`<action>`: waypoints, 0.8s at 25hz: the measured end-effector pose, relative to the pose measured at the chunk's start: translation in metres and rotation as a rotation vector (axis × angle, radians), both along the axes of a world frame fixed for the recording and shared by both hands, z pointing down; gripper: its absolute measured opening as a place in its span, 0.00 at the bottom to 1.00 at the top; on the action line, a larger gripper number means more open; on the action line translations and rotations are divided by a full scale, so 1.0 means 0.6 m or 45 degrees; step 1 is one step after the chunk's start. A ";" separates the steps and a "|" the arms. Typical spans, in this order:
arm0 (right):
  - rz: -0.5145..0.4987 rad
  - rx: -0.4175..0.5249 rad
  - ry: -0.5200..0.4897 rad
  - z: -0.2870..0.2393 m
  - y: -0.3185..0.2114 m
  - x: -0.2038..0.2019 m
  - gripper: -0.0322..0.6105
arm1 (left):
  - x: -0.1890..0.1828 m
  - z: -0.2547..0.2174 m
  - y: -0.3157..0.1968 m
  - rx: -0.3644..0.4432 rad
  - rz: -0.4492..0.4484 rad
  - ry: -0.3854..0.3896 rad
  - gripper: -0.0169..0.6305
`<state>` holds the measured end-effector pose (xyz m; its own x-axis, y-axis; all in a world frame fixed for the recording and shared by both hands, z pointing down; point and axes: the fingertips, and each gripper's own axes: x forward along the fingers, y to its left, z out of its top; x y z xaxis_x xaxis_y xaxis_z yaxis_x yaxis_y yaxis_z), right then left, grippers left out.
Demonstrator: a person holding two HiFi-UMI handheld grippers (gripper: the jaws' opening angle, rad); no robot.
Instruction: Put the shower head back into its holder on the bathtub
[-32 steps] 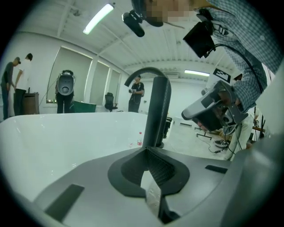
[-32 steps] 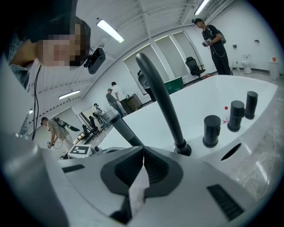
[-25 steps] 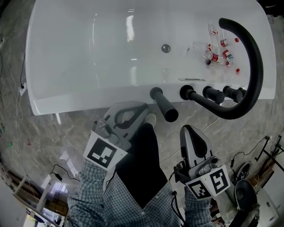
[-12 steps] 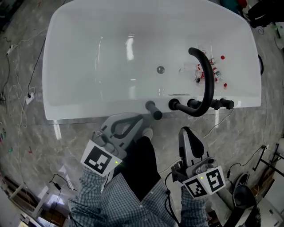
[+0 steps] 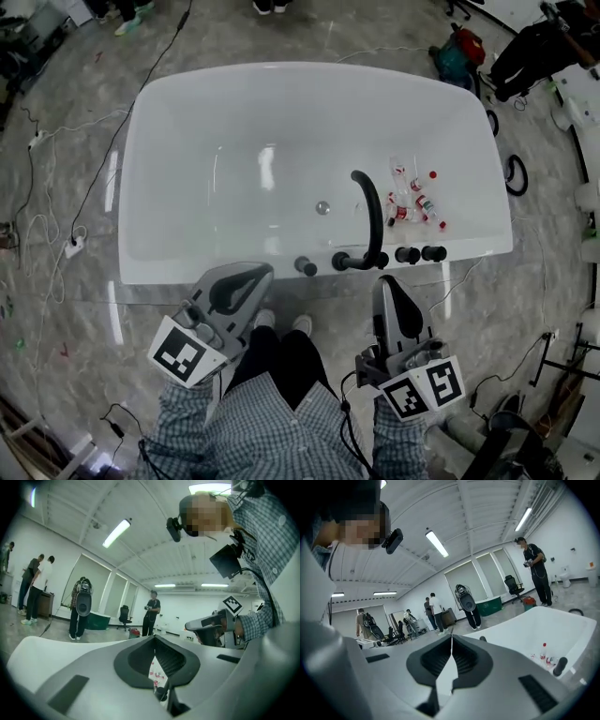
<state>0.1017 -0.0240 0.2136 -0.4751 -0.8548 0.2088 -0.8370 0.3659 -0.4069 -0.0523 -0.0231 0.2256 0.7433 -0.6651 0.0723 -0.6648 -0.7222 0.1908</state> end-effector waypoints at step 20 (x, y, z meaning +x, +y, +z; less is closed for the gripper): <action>0.025 0.420 0.112 -0.304 0.035 0.029 0.08 | -0.039 -0.276 0.056 0.293 -0.027 0.076 0.04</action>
<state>0.1191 -0.0029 0.0313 -0.4502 -0.8920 -0.0407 -0.8719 0.4490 -0.1954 -0.0758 0.0102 0.0598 0.7275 -0.6744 -0.1264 -0.6726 -0.7373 0.0624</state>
